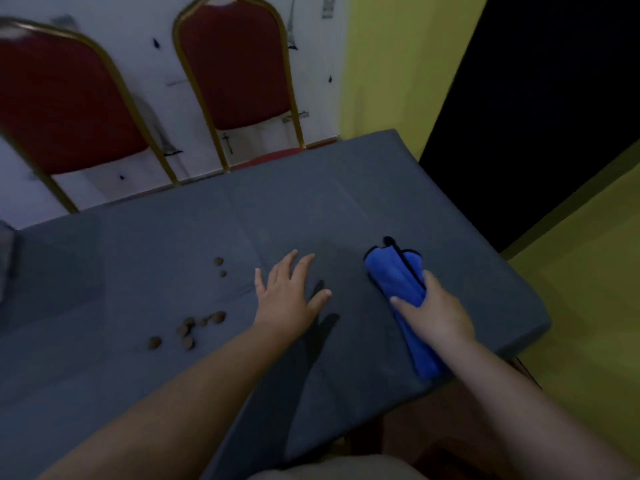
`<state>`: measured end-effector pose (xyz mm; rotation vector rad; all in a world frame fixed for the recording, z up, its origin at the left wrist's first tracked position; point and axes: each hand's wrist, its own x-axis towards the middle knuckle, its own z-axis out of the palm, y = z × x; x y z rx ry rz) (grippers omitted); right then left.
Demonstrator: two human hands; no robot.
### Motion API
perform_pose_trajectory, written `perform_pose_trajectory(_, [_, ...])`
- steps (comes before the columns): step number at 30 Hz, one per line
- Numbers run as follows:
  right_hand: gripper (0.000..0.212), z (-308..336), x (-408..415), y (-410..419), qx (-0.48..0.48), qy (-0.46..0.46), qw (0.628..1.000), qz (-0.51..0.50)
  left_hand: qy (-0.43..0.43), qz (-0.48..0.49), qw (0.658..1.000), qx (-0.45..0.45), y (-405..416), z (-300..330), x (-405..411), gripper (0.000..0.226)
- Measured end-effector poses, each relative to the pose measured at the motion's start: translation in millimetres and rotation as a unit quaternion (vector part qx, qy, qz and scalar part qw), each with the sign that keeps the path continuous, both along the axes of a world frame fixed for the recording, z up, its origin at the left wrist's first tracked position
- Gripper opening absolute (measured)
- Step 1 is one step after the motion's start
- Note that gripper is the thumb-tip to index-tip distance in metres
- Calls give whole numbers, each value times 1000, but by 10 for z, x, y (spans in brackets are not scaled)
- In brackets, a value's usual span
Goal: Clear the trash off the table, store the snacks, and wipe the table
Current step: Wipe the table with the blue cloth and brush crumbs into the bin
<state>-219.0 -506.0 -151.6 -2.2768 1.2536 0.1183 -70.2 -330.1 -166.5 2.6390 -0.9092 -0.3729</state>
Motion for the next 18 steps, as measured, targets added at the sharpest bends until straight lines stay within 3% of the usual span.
perform_pose_trajectory(5, [54,-29,349,43,-166,32,986,12,-10,83,996,15,774,-50,177,62])
perform_pose_trajectory(18, [68,-89,1410,1647,-94,13,968,231,21,202,978,39,2173,-190,438,56])
